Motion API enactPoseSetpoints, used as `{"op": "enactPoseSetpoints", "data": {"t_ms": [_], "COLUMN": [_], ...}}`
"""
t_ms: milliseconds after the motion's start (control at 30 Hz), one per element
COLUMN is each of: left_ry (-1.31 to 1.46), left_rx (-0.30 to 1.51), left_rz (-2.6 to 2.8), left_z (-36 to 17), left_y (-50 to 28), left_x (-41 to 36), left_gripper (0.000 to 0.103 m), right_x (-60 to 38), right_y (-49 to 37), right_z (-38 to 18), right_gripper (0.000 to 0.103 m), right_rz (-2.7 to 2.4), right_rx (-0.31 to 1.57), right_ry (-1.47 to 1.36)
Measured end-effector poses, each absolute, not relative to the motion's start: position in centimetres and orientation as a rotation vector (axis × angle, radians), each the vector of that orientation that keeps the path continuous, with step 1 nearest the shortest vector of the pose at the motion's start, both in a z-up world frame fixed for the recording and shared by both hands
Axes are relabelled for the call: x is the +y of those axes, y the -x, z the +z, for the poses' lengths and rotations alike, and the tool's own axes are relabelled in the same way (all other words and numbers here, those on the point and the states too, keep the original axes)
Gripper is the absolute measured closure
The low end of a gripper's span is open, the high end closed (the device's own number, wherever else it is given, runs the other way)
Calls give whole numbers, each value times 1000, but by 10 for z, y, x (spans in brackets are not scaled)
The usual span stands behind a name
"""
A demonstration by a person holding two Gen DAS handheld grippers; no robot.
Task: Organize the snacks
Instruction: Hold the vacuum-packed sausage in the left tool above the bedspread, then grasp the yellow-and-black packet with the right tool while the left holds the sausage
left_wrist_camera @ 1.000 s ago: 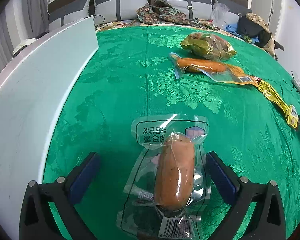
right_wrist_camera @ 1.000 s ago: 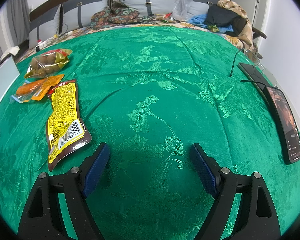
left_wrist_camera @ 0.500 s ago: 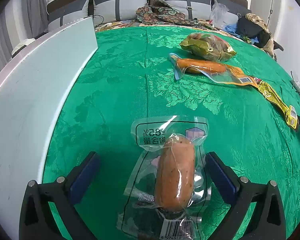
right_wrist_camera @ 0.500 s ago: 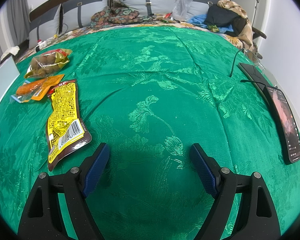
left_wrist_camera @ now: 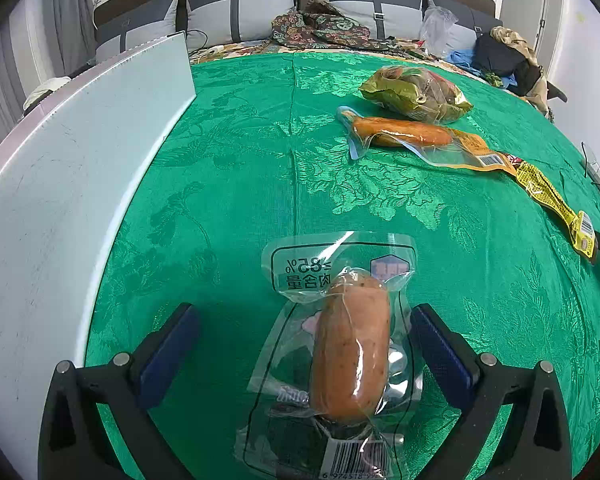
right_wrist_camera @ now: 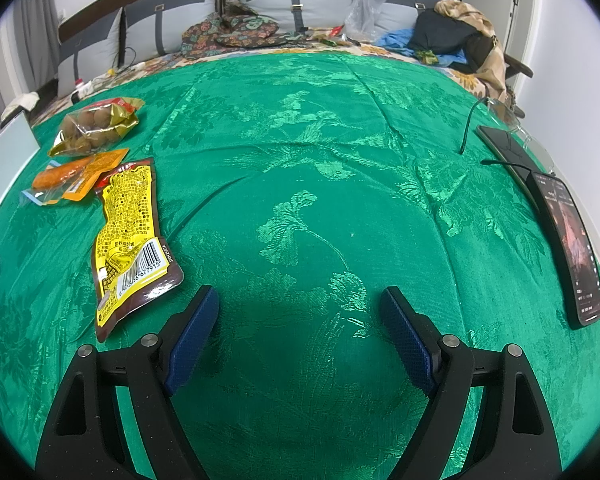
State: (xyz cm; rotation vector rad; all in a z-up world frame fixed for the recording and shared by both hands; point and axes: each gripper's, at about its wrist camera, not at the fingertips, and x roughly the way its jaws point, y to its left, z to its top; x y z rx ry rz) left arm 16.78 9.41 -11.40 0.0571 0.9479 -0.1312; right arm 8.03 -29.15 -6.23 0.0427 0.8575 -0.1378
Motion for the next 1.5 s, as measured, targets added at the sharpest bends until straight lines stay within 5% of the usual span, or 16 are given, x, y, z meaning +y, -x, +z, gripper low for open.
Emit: {"op": "enactPoseSetpoints", "data": {"t_ms": [867,1133,1200,1267,1467,1500], "left_ry": [-58,-111,-121,-128,-102,-71], "left_rx": [950,1108,1101,1088,1096,1093], "left_rz": [-133,-191,-213,-234,-254,-257], "left_z": [-114,-110,-109,-104,-99,-98], "left_y": [-168,-185,-184,-182,-167,-164], "left_x": [94,92,89,86,92,96], "left_gripper": [0,1,9,37,52,52], "right_x": [-291,-293,-277,-247,-193,-189], "right_y": [-81,-87,-95,-113,-174,-175], "right_z": [-63,-34,-21,-15,-54,-53], "right_gripper": [17,19,17,17,20,38], "right_rz": [-140,-55,5,99,166,133], "right_rx": [858,902,899,940,1181,1170], "right_ry": [-42,-83,-80,-53,69,123]}}
